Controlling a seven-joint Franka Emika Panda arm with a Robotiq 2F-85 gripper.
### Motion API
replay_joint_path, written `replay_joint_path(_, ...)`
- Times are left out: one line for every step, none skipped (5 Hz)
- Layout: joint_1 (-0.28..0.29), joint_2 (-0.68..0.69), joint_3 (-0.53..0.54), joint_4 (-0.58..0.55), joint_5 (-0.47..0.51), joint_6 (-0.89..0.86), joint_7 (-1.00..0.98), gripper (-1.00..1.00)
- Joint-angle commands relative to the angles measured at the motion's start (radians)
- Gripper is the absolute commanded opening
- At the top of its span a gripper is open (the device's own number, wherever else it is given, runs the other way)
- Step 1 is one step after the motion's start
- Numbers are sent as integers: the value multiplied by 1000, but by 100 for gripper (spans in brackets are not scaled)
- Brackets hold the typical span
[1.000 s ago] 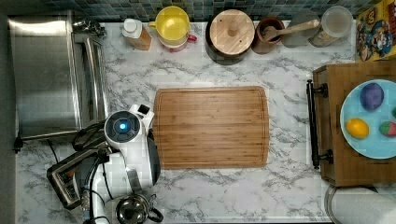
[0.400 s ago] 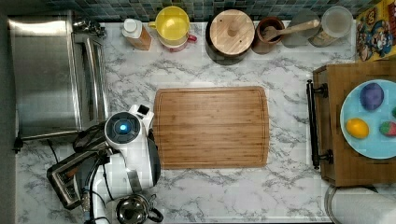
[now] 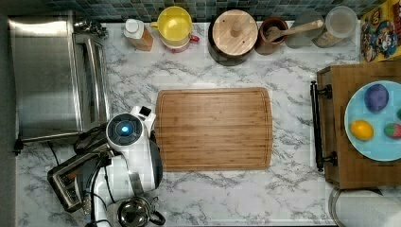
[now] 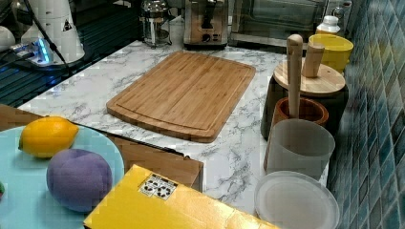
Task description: Turn on the toaster.
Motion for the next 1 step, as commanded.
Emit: replay_joint_path(-2,105,-9,-273,-1,-17,-41,-100)
